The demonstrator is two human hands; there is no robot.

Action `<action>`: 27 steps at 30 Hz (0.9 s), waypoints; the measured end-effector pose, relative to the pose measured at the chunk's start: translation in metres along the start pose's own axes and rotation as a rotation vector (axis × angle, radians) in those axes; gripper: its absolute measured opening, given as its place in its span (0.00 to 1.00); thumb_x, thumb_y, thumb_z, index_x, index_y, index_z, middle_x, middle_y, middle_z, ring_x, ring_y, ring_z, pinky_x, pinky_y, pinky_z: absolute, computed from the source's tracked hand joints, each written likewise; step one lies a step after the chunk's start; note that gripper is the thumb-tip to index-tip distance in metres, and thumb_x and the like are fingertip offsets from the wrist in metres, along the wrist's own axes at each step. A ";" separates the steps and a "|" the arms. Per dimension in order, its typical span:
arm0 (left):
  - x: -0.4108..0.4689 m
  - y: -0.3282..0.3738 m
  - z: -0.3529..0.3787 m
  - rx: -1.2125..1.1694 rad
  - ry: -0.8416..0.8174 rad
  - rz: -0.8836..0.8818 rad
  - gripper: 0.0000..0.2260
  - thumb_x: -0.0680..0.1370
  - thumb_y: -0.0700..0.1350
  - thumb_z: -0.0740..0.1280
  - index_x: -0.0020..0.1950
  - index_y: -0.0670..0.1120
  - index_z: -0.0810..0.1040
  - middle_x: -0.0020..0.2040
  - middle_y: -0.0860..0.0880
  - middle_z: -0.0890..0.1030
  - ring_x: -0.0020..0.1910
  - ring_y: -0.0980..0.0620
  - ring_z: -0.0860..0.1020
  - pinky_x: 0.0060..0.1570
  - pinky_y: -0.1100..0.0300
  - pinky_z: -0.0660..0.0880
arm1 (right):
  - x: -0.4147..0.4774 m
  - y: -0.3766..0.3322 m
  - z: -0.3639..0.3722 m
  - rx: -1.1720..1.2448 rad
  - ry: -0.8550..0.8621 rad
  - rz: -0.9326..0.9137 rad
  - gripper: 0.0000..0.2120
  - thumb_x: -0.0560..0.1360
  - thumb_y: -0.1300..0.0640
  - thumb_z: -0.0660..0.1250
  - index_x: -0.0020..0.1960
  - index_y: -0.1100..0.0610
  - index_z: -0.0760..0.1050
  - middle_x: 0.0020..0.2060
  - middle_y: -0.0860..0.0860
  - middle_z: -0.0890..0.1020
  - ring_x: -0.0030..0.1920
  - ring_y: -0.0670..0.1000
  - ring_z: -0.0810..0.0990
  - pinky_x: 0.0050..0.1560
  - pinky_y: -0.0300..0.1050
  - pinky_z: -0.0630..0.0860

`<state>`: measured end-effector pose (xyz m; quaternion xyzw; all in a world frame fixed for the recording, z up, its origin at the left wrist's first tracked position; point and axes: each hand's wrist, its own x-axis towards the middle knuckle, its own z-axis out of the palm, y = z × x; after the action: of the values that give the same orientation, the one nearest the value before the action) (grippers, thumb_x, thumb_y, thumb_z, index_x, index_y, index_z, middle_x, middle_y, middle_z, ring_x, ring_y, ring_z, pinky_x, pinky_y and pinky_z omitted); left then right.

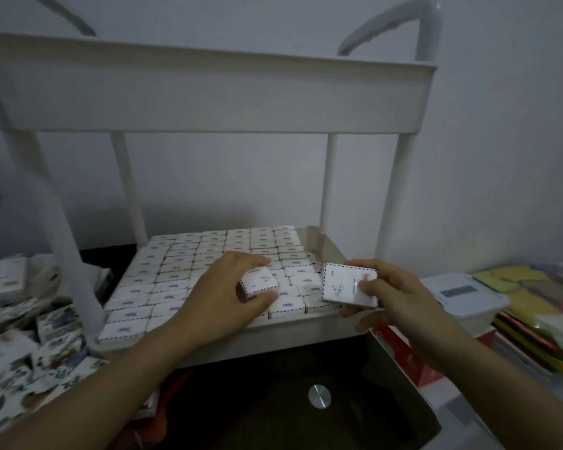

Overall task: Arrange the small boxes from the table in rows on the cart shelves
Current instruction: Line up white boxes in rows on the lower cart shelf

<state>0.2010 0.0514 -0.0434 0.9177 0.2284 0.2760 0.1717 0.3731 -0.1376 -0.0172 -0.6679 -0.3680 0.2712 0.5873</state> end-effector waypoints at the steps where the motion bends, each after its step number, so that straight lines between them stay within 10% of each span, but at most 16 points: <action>1: 0.000 -0.001 -0.001 0.020 -0.020 0.007 0.29 0.70 0.68 0.64 0.68 0.60 0.70 0.67 0.59 0.70 0.63 0.61 0.67 0.58 0.62 0.64 | 0.000 0.000 -0.001 -0.037 0.017 -0.028 0.15 0.82 0.63 0.57 0.64 0.51 0.73 0.51 0.51 0.81 0.40 0.53 0.85 0.34 0.45 0.82; 8: -0.001 -0.001 -0.003 0.014 -0.062 0.040 0.40 0.62 0.70 0.59 0.72 0.56 0.67 0.66 0.62 0.59 0.64 0.66 0.57 0.57 0.76 0.56 | 0.004 -0.002 -0.002 -0.698 0.278 -0.444 0.07 0.75 0.47 0.64 0.52 0.45 0.76 0.57 0.45 0.75 0.44 0.46 0.82 0.42 0.44 0.82; 13: -0.001 -0.003 -0.009 -0.004 -0.137 0.056 0.39 0.64 0.65 0.61 0.75 0.55 0.64 0.67 0.61 0.63 0.65 0.64 0.60 0.57 0.79 0.54 | 0.001 0.001 -0.003 -0.878 0.199 -0.344 0.20 0.74 0.57 0.71 0.64 0.47 0.72 0.64 0.46 0.71 0.58 0.47 0.76 0.49 0.31 0.71; 20: -0.007 -0.002 -0.013 -0.085 -0.066 0.035 0.25 0.71 0.51 0.74 0.64 0.58 0.68 0.62 0.67 0.69 0.60 0.68 0.69 0.55 0.75 0.66 | 0.003 -0.008 0.003 -1.288 0.273 -0.331 0.23 0.74 0.31 0.56 0.64 0.42 0.68 0.58 0.46 0.76 0.50 0.48 0.78 0.49 0.44 0.77; 27: -0.005 0.001 -0.011 -0.132 -0.042 0.070 0.19 0.70 0.51 0.74 0.58 0.60 0.73 0.63 0.67 0.70 0.58 0.73 0.68 0.54 0.77 0.66 | 0.015 0.005 0.007 -1.388 0.132 -0.263 0.27 0.75 0.30 0.52 0.68 0.41 0.69 0.59 0.47 0.77 0.53 0.49 0.78 0.48 0.41 0.74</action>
<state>0.1908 0.0503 -0.0364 0.9174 0.1739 0.2770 0.2266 0.3776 -0.1215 -0.0226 -0.8530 -0.4972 -0.1401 0.0749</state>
